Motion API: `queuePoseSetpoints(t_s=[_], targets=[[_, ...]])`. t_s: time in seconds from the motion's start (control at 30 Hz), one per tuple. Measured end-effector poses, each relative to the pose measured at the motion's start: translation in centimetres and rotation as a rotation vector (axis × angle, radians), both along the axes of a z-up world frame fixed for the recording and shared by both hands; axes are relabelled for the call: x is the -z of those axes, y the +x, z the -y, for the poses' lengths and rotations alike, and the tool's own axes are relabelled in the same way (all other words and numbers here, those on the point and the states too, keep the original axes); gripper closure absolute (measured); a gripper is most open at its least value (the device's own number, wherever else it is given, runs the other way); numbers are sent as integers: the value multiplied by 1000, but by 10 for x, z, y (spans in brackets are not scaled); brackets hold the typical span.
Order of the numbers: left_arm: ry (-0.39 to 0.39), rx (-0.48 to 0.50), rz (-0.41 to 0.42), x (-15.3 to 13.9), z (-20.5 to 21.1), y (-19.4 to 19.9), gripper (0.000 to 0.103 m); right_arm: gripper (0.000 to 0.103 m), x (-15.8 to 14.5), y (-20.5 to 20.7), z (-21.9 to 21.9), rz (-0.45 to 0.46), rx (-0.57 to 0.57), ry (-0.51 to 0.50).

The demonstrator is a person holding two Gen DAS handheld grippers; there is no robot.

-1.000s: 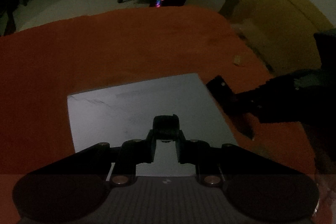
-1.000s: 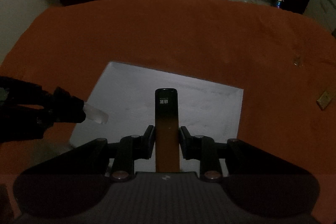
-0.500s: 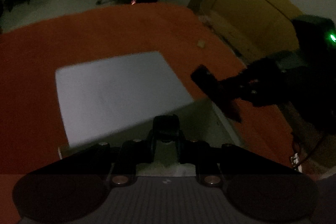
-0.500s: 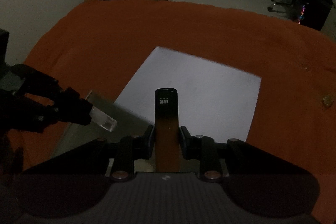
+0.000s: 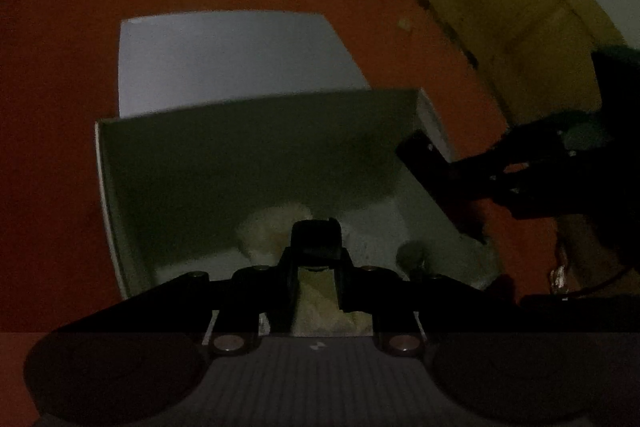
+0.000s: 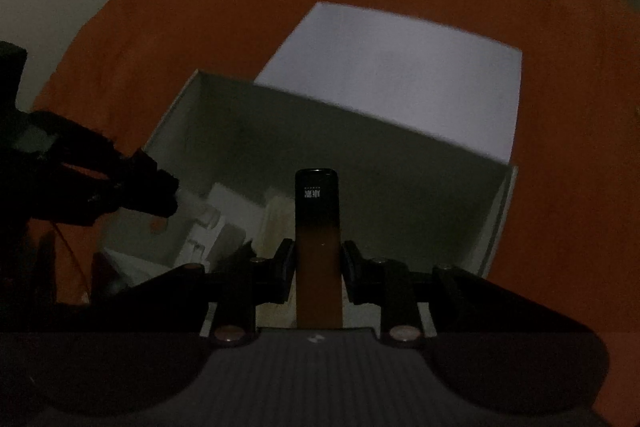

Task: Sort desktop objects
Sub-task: 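Carry the clear tube with left tool while right tool carries the orange tube into the box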

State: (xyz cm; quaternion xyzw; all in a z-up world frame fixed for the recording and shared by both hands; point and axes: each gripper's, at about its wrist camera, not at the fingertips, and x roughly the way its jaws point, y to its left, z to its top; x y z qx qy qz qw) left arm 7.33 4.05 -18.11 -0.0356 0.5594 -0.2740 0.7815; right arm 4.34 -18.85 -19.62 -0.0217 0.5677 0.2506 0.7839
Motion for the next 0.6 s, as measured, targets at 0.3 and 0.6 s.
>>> queuePoseSetpoints(t_s=[0.3,0.6], targets=[[44,57,-62,27,19,-12,87,76,35,-11,-14,-56,-14,-50],[67,83,-54,38,29,-12,87,75,55,-17,-21,-68,-43,-96]])
